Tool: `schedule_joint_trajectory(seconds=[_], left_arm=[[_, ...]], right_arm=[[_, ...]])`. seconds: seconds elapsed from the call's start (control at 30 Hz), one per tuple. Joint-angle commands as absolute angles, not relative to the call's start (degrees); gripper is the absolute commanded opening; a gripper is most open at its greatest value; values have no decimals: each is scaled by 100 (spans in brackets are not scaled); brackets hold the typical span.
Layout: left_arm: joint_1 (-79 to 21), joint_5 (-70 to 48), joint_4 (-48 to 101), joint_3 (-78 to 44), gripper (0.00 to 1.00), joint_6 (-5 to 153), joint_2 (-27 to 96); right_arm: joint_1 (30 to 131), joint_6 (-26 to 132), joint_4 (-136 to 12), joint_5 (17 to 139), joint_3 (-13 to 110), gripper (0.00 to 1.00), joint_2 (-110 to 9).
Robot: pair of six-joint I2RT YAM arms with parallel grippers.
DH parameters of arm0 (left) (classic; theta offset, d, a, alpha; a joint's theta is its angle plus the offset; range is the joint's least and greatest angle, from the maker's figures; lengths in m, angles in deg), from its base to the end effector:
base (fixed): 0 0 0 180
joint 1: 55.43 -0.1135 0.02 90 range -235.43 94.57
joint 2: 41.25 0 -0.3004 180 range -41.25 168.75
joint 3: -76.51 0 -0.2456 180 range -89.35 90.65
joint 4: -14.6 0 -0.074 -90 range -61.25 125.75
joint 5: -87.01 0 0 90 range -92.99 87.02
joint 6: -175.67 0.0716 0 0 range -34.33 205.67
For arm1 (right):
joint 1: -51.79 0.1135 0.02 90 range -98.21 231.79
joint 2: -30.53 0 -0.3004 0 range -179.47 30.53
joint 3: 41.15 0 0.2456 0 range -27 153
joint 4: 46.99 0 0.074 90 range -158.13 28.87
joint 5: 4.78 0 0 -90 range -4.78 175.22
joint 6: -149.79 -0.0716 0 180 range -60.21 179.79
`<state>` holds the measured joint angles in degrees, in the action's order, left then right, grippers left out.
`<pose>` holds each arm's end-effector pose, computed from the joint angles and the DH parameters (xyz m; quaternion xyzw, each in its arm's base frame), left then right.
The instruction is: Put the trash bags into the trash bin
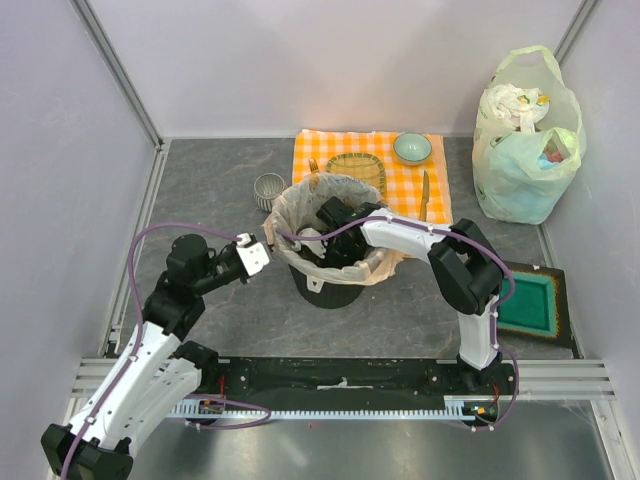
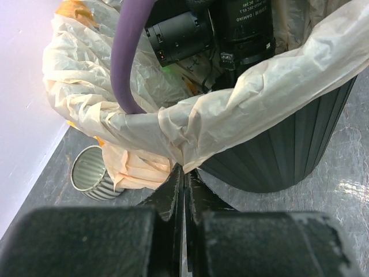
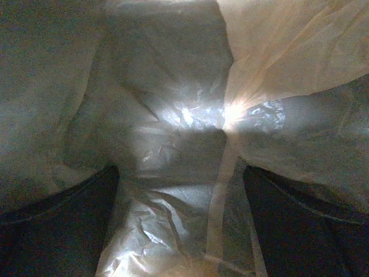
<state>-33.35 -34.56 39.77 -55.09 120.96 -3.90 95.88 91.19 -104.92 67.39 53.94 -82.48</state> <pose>0.1278 -0.0923 0.3099 0.5110 0.5855 -0.1451 0.6124 0.2763 0.2981 0.1766 -0.6152 0.7636 0.1663 0.1039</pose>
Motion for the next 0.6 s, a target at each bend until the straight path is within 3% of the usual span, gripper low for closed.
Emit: schedule_joint_trajectory(seconds=[0.0,0.57], left_arm=[[-3363,-3498,4017,-5648,2,12320,-424],[-3355,-3401,4000,-5771,2,12311,-556]], right_arm=[[9538,9108,-10823,5930,5306,98,-8531],[9617,8888,-10508,5982,5807,98,-7538]])
